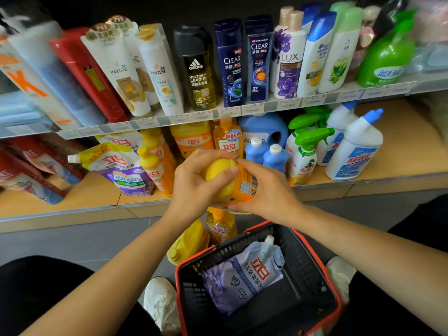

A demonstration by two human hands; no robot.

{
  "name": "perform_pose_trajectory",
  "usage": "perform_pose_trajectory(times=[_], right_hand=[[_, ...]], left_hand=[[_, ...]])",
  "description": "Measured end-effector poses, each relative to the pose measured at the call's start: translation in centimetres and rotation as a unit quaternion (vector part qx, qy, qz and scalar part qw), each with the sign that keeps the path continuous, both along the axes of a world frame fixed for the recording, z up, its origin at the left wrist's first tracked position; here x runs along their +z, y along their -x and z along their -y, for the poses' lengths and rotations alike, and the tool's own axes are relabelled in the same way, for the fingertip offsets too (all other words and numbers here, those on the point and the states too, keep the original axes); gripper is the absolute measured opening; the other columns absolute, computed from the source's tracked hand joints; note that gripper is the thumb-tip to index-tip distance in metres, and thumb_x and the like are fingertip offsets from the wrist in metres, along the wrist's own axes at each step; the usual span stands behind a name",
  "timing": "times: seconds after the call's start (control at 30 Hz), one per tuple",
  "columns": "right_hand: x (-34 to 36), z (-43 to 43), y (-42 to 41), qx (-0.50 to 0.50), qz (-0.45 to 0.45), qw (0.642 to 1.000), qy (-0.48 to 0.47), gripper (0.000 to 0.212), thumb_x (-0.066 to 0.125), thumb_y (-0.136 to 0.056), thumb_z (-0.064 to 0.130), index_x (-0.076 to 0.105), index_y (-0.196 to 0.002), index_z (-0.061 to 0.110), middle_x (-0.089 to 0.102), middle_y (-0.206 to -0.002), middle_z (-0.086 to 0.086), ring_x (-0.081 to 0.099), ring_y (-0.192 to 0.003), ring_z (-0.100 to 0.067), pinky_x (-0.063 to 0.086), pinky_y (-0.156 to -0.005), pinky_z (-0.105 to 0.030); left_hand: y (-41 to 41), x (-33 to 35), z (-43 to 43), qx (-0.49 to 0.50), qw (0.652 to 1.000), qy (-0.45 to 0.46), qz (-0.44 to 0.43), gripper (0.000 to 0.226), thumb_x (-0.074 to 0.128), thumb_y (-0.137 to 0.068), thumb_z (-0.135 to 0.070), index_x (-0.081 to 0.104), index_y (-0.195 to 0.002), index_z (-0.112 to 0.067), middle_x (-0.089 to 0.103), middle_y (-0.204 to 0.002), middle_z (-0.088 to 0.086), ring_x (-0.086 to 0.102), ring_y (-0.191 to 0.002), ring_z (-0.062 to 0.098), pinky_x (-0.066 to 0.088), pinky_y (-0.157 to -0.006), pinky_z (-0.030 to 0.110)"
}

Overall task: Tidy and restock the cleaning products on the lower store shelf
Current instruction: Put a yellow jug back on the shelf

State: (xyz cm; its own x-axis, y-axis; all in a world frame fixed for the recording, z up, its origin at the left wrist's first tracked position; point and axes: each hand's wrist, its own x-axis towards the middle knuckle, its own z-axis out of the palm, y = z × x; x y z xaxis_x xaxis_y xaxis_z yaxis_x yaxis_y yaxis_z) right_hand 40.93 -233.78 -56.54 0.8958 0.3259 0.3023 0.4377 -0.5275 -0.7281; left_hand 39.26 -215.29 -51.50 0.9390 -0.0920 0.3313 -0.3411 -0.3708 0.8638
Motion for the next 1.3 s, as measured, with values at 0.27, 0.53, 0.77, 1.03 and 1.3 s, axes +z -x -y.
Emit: perform_pose_trajectory(times=[0.27, 0.53, 0.77, 1.03, 1.3], right_hand=[[-0.1, 0.3, 0.0, 0.010, -0.048, 0.998, -0.048, 0.096, 0.093, -0.057, 0.047, 0.049, -0.141, 0.033, 0.065, -0.119, 0.018, 0.062, -0.106, 0.002, 0.053, -0.087, -0.019], [0.2, 0.6, -0.3, -0.005, -0.101, 0.984, -0.149, 0.087, 0.096, -0.059, 0.032, 0.056, -0.135, 0.024, 0.069, -0.117, 0.017, 0.065, -0.105, 0.003, 0.054, -0.086, -0.016], [0.3, 0.5, -0.1, -0.011, -0.108, 0.979, -0.170, 0.086, 0.096, -0.060, 0.030, 0.056, -0.136, 0.024, 0.070, -0.117, 0.014, 0.066, -0.106, 0.000, 0.055, -0.088, -0.022], [0.6, 1.1, -0.4, -0.016, -0.127, 0.970, -0.206, 0.081, 0.094, -0.062, 0.024, 0.058, -0.135, 0.021, 0.071, -0.118, 0.006, 0.068, -0.107, -0.011, 0.058, -0.092, -0.040], [1.3, 1.4, -0.7, -0.026, -0.145, 0.958, -0.245, 0.066, 0.091, -0.058, 0.030, 0.065, -0.118, 0.029, 0.074, -0.109, 0.009, 0.071, -0.100, -0.009, 0.059, -0.083, -0.029]], left_hand=[[-1.1, 0.1, -1.6, -0.074, 0.988, 0.090, -0.100, 0.027, 0.058, -0.100, -0.023, 0.072, -0.120, -0.012, 0.074, -0.120, -0.003, 0.065, -0.118, 0.010, 0.055, -0.094, 0.029], [-0.6, -0.1, -2.4, -0.085, 0.996, -0.022, 0.017, 0.043, 0.064, -0.096, -0.023, 0.061, -0.137, -0.011, 0.053, -0.150, 0.004, 0.046, -0.143, 0.013, 0.045, -0.113, 0.050], [0.4, -0.2, -1.9, -0.020, 0.986, -0.057, 0.157, 0.036, 0.078, -0.084, -0.013, 0.072, -0.118, -0.002, 0.070, -0.125, 0.007, 0.064, -0.124, 0.014, 0.054, -0.103, 0.039], [-0.6, -1.0, -3.7, 0.063, 0.987, -0.091, 0.118, 0.043, 0.076, -0.079, -0.053, 0.073, -0.114, -0.028, 0.072, -0.122, -0.006, 0.063, -0.119, 0.011, 0.055, -0.096, 0.045], [-2.3, -1.8, -5.1, 0.010, 0.993, 0.071, -0.094, 0.051, 0.075, -0.081, -0.032, 0.066, -0.129, -0.020, 0.071, -0.120, -0.003, 0.069, -0.113, 0.015, 0.061, -0.087, 0.030]])
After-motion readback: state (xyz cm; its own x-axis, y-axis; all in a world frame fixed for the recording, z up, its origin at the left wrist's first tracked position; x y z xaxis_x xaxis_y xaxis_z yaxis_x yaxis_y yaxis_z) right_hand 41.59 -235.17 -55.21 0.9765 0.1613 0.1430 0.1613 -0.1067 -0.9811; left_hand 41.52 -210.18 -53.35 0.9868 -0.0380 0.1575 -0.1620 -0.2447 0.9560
